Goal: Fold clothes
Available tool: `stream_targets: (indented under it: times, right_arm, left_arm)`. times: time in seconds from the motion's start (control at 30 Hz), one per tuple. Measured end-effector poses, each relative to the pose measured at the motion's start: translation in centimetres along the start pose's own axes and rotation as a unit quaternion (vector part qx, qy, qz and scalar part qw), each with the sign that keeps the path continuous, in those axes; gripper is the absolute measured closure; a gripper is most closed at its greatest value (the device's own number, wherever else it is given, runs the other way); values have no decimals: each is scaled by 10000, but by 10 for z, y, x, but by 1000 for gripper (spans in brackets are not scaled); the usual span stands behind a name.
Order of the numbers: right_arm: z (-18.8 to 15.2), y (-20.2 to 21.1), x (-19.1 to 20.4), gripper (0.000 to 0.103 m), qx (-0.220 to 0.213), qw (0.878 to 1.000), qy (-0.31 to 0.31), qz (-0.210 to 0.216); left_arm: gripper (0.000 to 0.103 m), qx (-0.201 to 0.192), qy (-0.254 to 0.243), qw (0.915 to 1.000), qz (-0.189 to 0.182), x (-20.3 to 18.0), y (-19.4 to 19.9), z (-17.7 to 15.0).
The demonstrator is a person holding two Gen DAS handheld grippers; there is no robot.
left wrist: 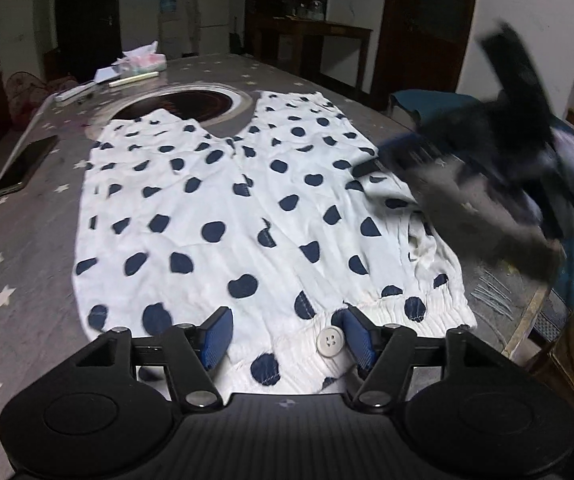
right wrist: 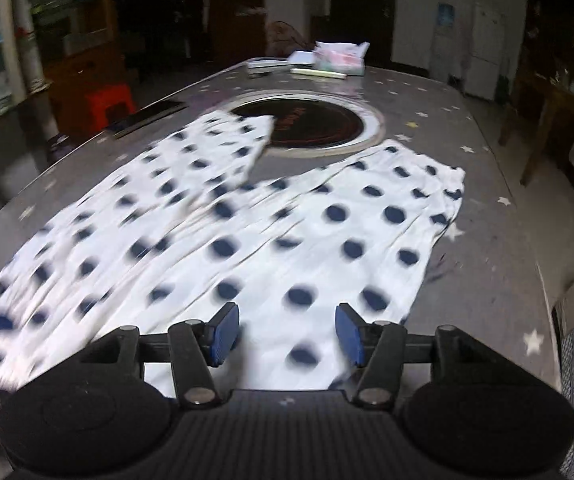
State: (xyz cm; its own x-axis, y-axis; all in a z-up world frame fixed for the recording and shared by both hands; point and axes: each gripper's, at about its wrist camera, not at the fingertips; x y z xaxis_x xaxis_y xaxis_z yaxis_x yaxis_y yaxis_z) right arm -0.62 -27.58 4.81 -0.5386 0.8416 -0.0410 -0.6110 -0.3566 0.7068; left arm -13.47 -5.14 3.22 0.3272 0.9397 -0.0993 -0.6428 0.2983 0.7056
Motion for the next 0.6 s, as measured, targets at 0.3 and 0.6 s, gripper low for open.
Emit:
stream_targets:
  times: [0.3,0.6]
  right_arm:
    - [-42,40,56,46,-219,9985,497,51]
    - [-61,60,86,48,-134,9955,813,468]
  left_arm:
    - [38,-151,445,9981,409,21,18,-10]
    - [39,62,568,9976,394,26,14,-23]
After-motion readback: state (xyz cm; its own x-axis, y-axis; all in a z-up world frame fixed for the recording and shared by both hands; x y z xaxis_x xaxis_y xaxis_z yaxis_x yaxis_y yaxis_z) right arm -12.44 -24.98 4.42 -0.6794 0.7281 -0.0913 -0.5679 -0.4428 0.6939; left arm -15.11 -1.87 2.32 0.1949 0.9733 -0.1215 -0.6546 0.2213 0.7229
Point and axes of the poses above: each gripper's, at about its wrist camera, not at the fingertips, and y roughly against the way its jaws point, x to its left, z to its top, and after that the axes turned 3 degrees about y, right-handed
